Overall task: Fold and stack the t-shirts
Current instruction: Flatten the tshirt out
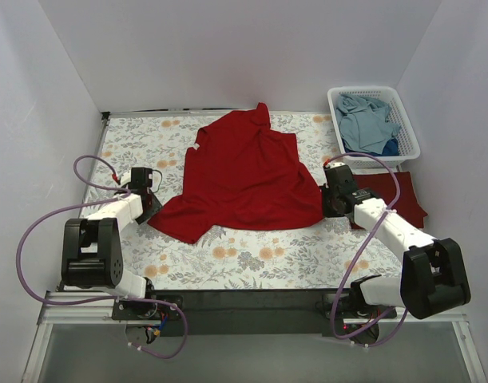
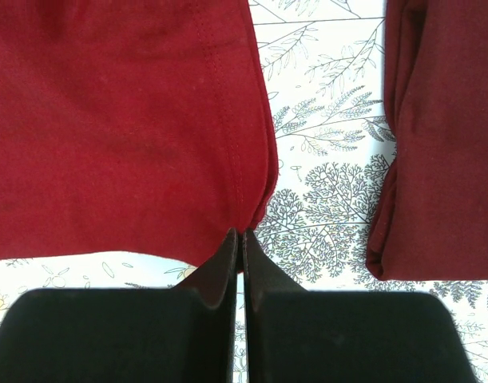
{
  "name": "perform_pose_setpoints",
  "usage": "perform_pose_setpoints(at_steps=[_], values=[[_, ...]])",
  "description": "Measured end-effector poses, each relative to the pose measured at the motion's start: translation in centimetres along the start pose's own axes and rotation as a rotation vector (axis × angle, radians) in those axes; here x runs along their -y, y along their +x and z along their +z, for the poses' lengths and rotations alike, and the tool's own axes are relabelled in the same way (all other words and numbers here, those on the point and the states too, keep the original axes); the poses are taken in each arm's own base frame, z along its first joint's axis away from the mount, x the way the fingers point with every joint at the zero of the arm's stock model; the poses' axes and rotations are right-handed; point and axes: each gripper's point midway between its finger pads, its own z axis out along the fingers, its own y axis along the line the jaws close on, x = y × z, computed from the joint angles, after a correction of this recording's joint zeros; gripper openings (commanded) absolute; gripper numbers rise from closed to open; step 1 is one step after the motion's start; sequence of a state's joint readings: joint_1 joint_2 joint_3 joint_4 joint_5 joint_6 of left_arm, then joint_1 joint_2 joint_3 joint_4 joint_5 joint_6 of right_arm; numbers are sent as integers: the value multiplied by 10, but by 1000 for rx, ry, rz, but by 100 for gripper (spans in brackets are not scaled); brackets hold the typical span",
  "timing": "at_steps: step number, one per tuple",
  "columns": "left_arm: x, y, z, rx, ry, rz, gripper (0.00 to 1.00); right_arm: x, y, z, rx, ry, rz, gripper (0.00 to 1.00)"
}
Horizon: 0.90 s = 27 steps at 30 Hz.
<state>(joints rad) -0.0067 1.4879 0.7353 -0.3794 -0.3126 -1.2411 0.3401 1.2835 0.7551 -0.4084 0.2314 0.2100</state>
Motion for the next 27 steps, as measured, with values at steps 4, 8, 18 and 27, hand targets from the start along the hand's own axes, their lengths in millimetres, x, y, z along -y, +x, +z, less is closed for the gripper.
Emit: perform_pose_setpoints(at_steps=[4, 8, 18, 27], values=[[0, 0, 0, -6, 5, 0, 44, 1, -2, -2, 8, 0, 5, 1], [4, 1, -2, -12, 35, -5, 52, 1, -3, -3, 13, -4, 7, 1], [6, 13, -11, -64, 65, -26, 49, -2, -3, -3, 13, -18, 8, 1], [-5, 25, -18, -126, 8, -27, 48, -3, -5, -6, 23, -31, 10, 1]])
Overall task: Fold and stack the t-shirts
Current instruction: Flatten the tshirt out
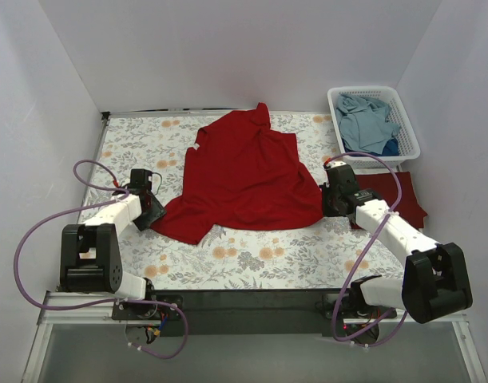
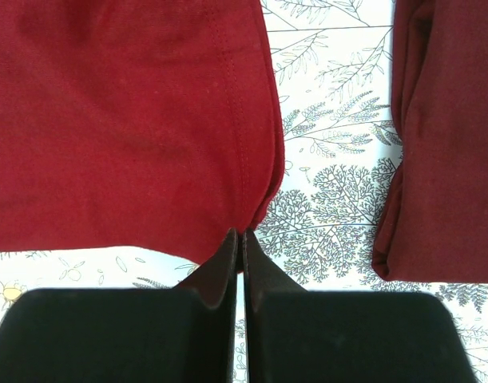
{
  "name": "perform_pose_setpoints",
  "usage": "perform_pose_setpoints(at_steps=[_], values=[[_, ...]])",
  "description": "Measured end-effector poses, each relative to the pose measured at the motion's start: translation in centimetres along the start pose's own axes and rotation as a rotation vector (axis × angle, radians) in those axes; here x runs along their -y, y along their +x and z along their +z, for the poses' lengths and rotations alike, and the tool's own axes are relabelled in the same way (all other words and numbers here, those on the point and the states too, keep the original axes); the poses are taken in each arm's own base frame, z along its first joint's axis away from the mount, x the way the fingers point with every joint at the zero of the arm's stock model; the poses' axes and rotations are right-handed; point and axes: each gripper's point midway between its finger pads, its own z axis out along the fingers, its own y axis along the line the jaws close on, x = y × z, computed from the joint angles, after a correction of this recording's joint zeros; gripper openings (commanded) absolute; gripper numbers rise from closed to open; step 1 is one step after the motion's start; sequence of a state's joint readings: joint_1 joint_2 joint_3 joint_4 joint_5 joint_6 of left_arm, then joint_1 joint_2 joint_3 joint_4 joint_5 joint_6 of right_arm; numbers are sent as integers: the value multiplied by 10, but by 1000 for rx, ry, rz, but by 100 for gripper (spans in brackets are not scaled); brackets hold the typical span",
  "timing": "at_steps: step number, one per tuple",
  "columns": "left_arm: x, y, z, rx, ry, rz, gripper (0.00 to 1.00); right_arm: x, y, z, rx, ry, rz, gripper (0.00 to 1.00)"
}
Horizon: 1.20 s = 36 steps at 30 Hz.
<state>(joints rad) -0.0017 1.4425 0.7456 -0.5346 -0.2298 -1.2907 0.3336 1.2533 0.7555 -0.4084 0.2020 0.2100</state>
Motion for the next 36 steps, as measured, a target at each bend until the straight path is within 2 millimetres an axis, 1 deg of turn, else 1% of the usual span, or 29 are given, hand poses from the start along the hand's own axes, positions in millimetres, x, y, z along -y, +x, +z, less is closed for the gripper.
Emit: perform_pose_setpoints(at_steps=[4, 10, 15, 19, 22, 23, 26, 27, 29, 32, 34, 35, 36], values=[[-6, 3, -3, -16, -29, 9, 48, -2, -1, -1, 4, -12, 0, 1], [-8, 6, -1, -38, -47, 19, 49, -8, -2, -3, 23, -48, 3, 1], [-5, 0, 3, -44, -61, 28, 49, -10, 4, -2, 15, -65, 3, 1], [-3, -3, 4, -42, -66, 29, 47, -12, 5, -1, 17, -78, 3, 1], [-2, -5, 5, -41, -67, 29, 41, -12, 5, 0, 18, -80, 3, 1], [-1, -5, 5, -41, -67, 29, 36, -12, 5, 0, 19, -81, 3, 1], [0, -6, 6, -39, -64, 27, 23, -12, 5, 0, 19, -81, 3, 1], [1, -6, 6, -39, -63, 27, 11, -12, 5, 0, 19, -80, 3, 1], [1, -7, 6, -37, -63, 26, 0, -12, 5, 0, 19, -82, 3, 1], [0, -8, 6, -36, -71, 23, 0, -14, 5, 0, 17, -89, 4, 1], [-1, -12, 1, -38, -85, 17, 0, -15, 3, 1, 12, -90, 3, 1], [2, -18, -4, -31, -88, 9, 0, -16, -2, 1, 11, -89, 3, 1], [7, -30, -11, -12, -84, -3, 0, -16, -9, 1, 15, -89, 3, 1]])
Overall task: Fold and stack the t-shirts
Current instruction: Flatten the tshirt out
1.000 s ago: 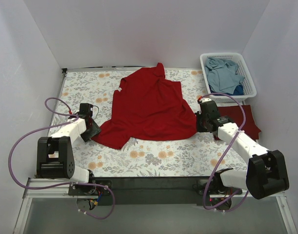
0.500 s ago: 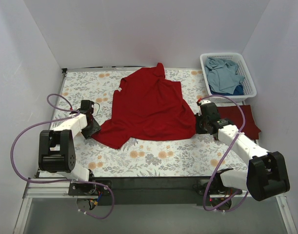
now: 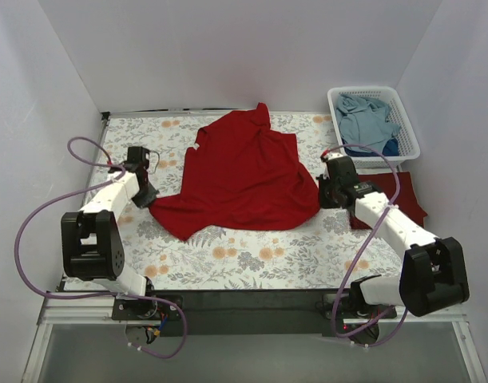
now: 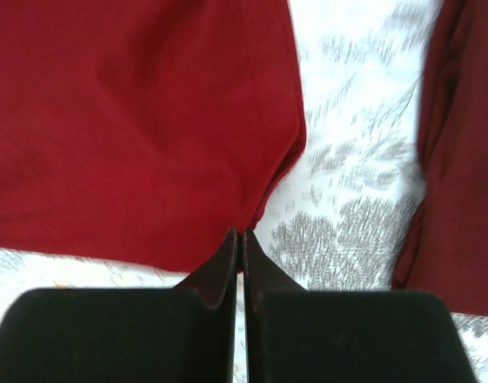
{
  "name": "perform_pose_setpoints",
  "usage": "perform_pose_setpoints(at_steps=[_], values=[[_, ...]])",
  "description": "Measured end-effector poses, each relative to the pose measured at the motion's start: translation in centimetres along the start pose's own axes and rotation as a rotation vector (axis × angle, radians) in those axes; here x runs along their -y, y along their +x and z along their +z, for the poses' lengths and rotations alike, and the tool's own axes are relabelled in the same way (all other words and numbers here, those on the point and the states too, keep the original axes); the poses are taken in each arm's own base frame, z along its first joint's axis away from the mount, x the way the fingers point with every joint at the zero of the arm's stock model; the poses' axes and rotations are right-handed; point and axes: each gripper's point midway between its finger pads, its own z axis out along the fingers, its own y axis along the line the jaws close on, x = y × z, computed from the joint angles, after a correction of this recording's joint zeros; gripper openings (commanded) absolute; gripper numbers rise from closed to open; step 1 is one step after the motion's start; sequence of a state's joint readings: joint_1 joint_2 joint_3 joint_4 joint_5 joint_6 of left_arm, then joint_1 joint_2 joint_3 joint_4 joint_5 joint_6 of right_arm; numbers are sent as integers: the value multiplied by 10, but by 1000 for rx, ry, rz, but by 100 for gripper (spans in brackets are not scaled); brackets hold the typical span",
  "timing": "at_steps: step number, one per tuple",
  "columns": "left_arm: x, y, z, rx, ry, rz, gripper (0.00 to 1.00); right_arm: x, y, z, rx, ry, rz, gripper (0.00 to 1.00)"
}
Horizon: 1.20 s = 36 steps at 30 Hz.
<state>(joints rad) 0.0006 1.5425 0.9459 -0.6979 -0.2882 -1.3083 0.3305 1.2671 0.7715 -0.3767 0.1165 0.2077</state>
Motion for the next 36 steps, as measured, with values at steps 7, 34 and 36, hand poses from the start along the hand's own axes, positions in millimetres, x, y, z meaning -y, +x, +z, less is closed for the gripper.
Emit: perform_pose_setpoints(at_steps=[7, 34, 36], values=[[57, -177, -143, 386, 228, -241, 0, -25, -165, -61, 307, -49, -5, 1], [-123, -200, -622, 1481, 824, -530, 0, -57, -237, -414, 1119, -315, -237, 1], [-89, -224, -599, 1443, 781, -468, 0, -57, -246, -390, 1071, -294, -240, 1]])
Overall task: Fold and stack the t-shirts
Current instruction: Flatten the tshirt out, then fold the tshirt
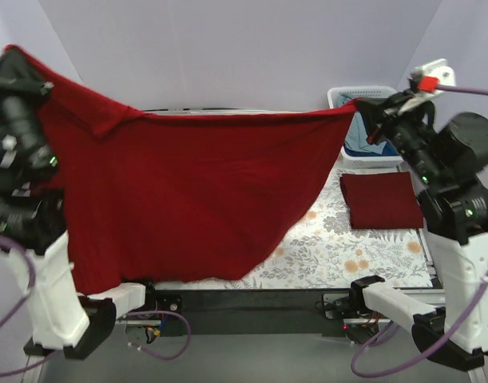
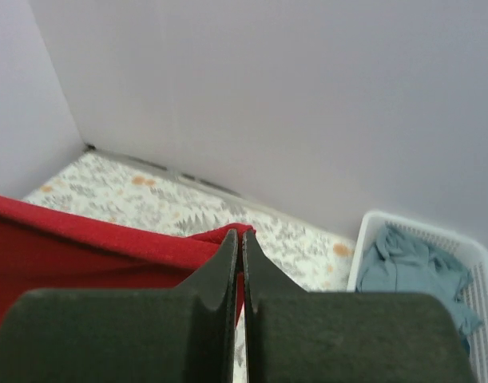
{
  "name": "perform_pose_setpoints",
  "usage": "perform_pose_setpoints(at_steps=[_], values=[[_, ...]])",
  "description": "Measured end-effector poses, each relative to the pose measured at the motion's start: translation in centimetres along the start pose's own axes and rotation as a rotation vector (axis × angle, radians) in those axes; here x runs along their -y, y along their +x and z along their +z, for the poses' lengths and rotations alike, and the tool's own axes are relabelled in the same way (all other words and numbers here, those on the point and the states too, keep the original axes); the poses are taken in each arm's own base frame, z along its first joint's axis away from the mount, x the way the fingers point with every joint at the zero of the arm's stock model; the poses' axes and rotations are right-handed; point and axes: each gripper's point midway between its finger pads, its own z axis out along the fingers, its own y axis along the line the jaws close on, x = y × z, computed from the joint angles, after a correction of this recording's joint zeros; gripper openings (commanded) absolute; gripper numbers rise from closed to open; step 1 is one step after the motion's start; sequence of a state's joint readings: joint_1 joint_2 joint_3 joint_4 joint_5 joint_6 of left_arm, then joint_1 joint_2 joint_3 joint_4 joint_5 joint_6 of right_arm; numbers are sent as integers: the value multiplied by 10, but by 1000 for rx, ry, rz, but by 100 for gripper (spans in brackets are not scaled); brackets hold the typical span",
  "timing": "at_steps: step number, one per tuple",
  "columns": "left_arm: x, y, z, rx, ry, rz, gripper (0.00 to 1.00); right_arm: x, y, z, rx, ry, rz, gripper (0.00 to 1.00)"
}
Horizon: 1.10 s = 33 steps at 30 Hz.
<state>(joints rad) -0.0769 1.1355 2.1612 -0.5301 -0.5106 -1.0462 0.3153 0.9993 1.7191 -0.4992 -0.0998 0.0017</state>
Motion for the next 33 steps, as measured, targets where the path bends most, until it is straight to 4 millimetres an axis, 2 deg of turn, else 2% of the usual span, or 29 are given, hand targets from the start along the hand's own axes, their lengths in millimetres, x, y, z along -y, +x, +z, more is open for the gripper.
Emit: perform_pose_setpoints(at_steps=[2, 4, 6, 8, 10, 12, 13, 15, 18, 22, 24, 27, 33], values=[[-4, 58, 31, -91, -24, 71, 0, 10, 30, 24, -83, 29, 2, 1], [-15, 127, 58, -202, -55, 146, 0, 21, 64, 44, -172, 71, 3, 1], [-36, 212, 79, -338, -94, 225, 0, 36, 110, 67, -277, 124, -3, 1], [-65, 304, 88, -492, -136, 302, 0, 52, 169, 87, -393, 181, -13, 1], [-101, 393, 81, -657, -179, 367, 0, 70, 235, 99, -500, 235, -20, 1], [-136, 464, 64, -801, -222, 413, 0, 87, 303, 97, -626, 283, -16, 1], [-153, 497, 53, -870, -244, 429, 0, 96, 334, 96, -679, 303, -9, 1], [-185, 550, 28, -990, -287, 450, 0, 115, 379, 92, -759, 349, 9, 1], [-215, 599, -3, -1113, -334, 450, 0, 141, 427, 95, -811, 405, 70, 1], [-231, 629, -22, -1192, -361, 402, 0, 161, 458, 105, -817, 410, 153, 1], [-234, 635, -24, -1205, -365, 375, 0, 167, 464, 113, -806, 398, 182, 1], [-235, 640, -28, -1219, -368, 336, 0, 167, 467, 125, -788, 359, 212, 1], [-244, 645, -50, -1267, -403, 298, 0, 162, 466, 128, -781, 326, 226, 1]])
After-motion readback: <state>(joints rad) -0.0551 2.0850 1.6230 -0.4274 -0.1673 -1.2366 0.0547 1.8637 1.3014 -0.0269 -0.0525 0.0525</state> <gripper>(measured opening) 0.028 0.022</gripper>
